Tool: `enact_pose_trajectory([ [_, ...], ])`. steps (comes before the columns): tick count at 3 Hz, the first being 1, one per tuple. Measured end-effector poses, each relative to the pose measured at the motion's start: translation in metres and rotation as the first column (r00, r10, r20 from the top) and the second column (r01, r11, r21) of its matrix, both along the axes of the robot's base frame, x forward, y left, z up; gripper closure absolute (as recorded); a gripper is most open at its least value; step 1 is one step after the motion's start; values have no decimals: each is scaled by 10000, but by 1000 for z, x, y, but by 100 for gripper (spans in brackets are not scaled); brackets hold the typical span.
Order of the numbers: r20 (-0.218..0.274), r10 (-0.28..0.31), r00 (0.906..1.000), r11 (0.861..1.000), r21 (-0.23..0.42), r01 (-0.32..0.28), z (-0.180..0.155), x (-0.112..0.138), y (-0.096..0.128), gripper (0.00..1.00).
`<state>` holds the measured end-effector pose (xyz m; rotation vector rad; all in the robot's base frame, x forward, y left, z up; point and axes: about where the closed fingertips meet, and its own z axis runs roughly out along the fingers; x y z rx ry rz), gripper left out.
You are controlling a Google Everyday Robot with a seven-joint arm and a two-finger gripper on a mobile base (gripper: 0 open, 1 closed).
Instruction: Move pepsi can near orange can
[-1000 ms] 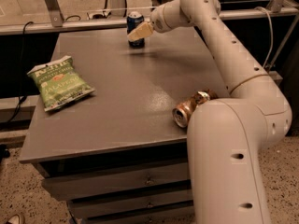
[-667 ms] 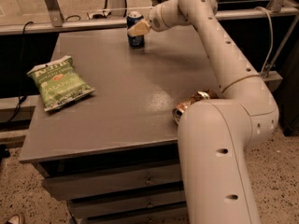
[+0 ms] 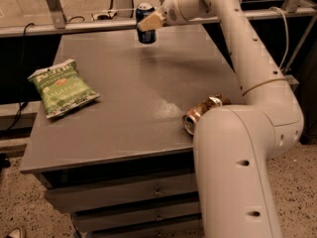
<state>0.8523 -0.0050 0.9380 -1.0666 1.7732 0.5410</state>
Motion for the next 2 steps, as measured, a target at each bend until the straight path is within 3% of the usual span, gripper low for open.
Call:
enact_pose_trajectory([
  [1,-251,59,9997,9986,-516,-72,22,-37,-40,100],
  [2,-638,482,9968,9969,-595,-520,28,-83,-71,100],
])
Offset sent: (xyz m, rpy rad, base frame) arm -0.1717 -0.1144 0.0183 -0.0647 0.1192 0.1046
